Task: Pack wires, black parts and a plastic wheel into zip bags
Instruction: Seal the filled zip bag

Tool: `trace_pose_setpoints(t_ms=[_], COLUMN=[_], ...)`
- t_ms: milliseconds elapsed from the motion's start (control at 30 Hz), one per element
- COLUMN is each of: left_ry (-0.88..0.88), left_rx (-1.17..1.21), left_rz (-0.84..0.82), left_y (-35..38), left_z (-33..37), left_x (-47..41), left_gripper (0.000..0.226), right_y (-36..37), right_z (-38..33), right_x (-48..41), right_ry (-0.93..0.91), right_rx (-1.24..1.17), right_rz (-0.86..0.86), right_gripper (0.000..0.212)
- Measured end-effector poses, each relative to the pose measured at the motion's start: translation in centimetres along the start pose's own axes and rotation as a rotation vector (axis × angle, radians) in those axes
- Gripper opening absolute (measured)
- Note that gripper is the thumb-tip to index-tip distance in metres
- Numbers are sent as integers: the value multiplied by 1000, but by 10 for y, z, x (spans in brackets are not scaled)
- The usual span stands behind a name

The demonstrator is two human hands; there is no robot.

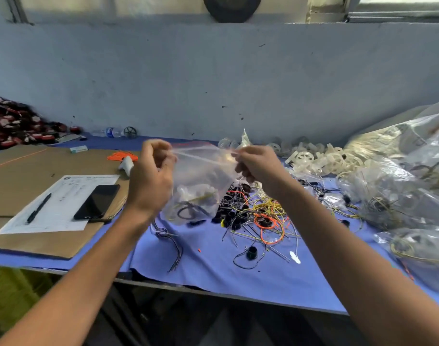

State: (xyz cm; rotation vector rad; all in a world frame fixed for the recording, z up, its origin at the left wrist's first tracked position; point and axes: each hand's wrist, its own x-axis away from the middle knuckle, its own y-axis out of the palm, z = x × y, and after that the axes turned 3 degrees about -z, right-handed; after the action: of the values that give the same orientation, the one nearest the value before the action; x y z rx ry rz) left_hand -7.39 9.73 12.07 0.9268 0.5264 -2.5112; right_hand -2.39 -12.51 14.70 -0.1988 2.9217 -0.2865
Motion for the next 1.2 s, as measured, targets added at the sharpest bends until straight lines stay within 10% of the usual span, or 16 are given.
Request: trace_pose_setpoints(t_ms=[467, 700, 933, 1200], left_ry=[-225, -104, -65, -114], left_rx=[344, 102, 88, 206], left_rz=[-200, -195, -240, -260], left_y=[30, 38, 43, 40], left_z=[4, 4, 10, 12], left_x=[34, 32, 37, 40], left_gripper=[6, 15, 17, 13], right_y=[-45, -44, 3, 15], right_z=[6, -6, -39, -40], right_x=[39, 46, 40, 36], right_ry=[78, -213, -500, -452], right_rx=[-120, 565, 1055, 980], right_rz=[132, 328, -176, -195], right_gripper=[12, 18, 23, 13])
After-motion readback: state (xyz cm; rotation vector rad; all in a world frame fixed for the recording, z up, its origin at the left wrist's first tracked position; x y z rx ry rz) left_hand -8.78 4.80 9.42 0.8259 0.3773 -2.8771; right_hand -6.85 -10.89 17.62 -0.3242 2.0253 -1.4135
